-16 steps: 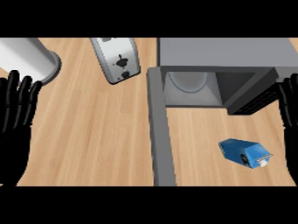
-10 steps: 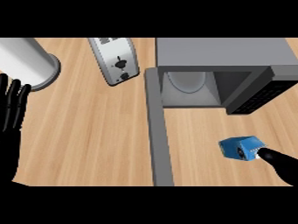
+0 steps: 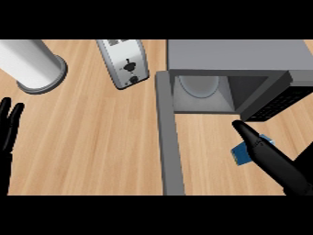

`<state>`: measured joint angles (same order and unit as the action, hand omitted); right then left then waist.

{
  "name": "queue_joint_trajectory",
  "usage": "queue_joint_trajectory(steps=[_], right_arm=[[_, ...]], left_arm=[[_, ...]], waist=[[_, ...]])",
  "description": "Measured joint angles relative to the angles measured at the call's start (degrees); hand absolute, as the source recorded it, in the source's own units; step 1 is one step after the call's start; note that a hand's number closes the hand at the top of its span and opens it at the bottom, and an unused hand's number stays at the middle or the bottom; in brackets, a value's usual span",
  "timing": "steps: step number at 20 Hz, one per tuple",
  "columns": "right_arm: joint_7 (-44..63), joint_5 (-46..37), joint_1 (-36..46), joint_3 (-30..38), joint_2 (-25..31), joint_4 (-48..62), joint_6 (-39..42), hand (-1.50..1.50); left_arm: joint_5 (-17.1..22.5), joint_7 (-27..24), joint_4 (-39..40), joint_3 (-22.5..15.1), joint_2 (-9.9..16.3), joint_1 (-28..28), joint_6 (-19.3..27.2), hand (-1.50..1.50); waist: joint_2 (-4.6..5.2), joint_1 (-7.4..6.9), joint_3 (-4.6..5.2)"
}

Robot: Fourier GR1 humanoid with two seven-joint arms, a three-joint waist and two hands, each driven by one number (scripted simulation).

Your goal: Pick up the milk, place it into the microwave and close the microwave

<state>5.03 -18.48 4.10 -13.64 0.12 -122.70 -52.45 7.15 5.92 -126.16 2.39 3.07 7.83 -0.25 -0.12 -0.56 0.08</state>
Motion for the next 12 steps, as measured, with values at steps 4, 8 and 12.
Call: queue_joint_trajectory(steps=[4,8,12], right_arm=[[3.21,-7.19,1.6,-4.68,-0.07,2.68,-6.84,-1.5],[5.37,-11.07,0.43,-5.09,-0.09,4.75,-10.47,-1.5],[6.97,-13.69,-1.61,-5.28,-0.09,5.89,-13.09,-1.5]], left_arm=[[2.44,0.22,-2.22,1.48,0.39,2.91,-1.5,-1.5],[4.99,-2.56,-2.71,3.17,0.55,7.84,-4.67,-1.5],[5.87,-4.42,-3.77,3.92,0.02,10.94,-6.36,-1.5]], waist=[[0.0,0.05,0.01],[-0.01,0.04,0.01],[0.01,0.14,-0.02]])
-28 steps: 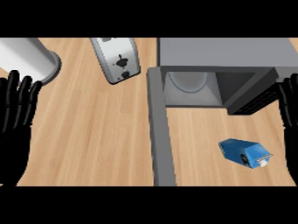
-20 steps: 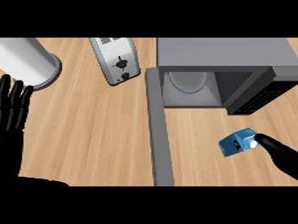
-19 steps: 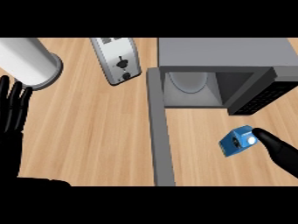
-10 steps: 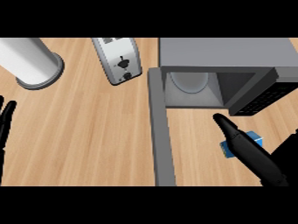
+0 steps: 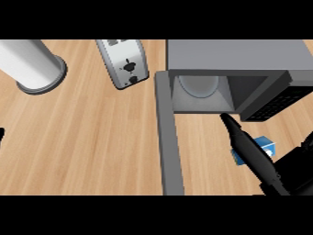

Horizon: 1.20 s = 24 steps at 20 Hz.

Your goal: Pick up the milk, place it into the microwave and close the microwave

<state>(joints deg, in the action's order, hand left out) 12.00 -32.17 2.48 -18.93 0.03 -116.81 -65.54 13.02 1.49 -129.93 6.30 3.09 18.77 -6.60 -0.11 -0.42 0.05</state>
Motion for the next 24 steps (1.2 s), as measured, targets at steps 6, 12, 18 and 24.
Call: queue_joint_trajectory(steps=[6,12,18,24], right_arm=[[-0.61,1.95,-2.54,-0.08,0.0,1.42,-3.48,-1.5],[-6.93,11.65,-5.07,1.45,0.75,3.78,-6.35,-1.5],[-17.23,22.21,-10.56,0.47,0.22,4.4,-8.25,-1.5],[-28.51,34.61,-13.56,1.68,0.07,6.49,-8.27,-1.5]], left_arm=[[1.01,-2.01,-0.74,0.78,-0.79,3.72,-2.45,-1.5],[2.26,-2.04,-1.61,2.2,-0.83,5.04,-3.8,-1.5],[2.02,-3.92,-2.86,1.75,-2.24,8.88,-5.89,-1.5],[1.74,-3.81,-4.04,1.43,-2.64,9.81,-5.65,-1.5]], waist=[[0.02,0.02,-0.05],[0.06,0.07,-0.13],[-0.03,0.22,-0.21],[-0.08,0.56,-0.28]])
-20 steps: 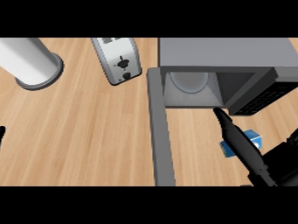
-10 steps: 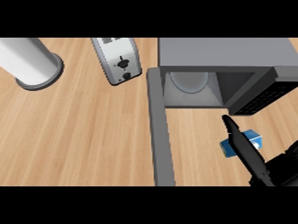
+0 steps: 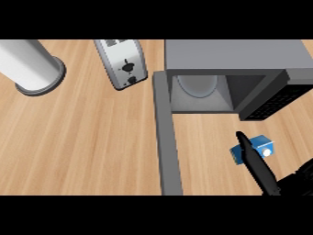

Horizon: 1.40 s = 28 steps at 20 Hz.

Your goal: Pick up the milk, place it into the microwave and close the microwave

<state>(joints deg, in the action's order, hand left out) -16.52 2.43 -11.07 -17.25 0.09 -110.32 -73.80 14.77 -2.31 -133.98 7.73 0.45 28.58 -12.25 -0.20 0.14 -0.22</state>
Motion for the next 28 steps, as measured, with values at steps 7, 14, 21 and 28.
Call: queue_joint_trajectory(steps=[7,14,21,28], right_arm=[[-16.35,16.52,-3.97,1.9,-0.05,4.06,4.85,-1.5],[-35.21,32.98,-3.8,5.93,-0.08,15.27,13.64,-1.5],[-46.02,45.29,-0.41,9.6,-0.03,28.12,21.87,-1.5],[-48.1,51.3,2.0,14.05,0.06,38.75,24.4,-1.5]], left_arm=[[2.09,-1.59,0.42,1.85,0.46,1.86,-1.88,-1.5],[1.9,-3.18,1.12,1.71,0.04,3.14,-3.29,-1.5],[3.2,-2.41,-0.2,2.24,0.28,3.69,-3.59,-1.5],[3.97,-1.73,0.48,4.2,0.4,2.61,-4.29,-1.5]], waist=[[-0.12,0.27,-0.03],[0.01,0.07,0.05],[0.12,-0.28,0.13],[0.18,-0.39,0.17]])
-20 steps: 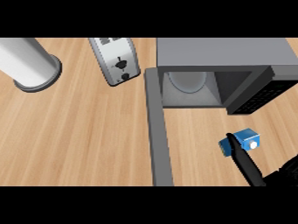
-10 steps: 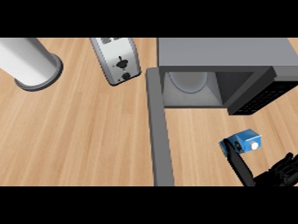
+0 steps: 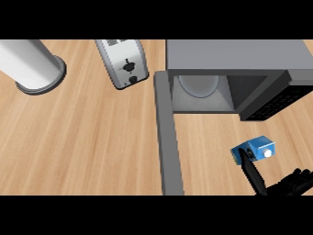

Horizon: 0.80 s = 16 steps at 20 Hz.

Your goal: Pick up the milk, place it into the microwave and close the microwave

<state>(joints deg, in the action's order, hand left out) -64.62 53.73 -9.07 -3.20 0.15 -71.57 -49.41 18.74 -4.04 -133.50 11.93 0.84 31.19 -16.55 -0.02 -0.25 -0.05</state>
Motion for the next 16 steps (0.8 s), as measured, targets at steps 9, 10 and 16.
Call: queue_joint_trajectory(steps=[9,10,16], right_arm=[[-3.72,2.29,2.3,4.18,0.48,12.94,8.09,-1.5],[-3.71,1.71,2.65,3.03,0.44,12.98,9.44,-1.5],[-3.45,-1.84,4.51,-2.47,1.76,12.77,18.39,1.5]], left_arm=[[-2.12,-0.99,-1.15,-3.76,-0.47,1.89,1.22,-1.5],[-1.76,-0.6,-1.24,-3.51,-0.35,1.47,1.42,-1.5],[-1.97,0.08,-0.58,-3.58,-0.24,0.46,1.85,-1.5]], waist=[[0.0,-0.16,-0.04],[0.0,-0.15,-0.04],[0.0,-0.15,-0.07]])
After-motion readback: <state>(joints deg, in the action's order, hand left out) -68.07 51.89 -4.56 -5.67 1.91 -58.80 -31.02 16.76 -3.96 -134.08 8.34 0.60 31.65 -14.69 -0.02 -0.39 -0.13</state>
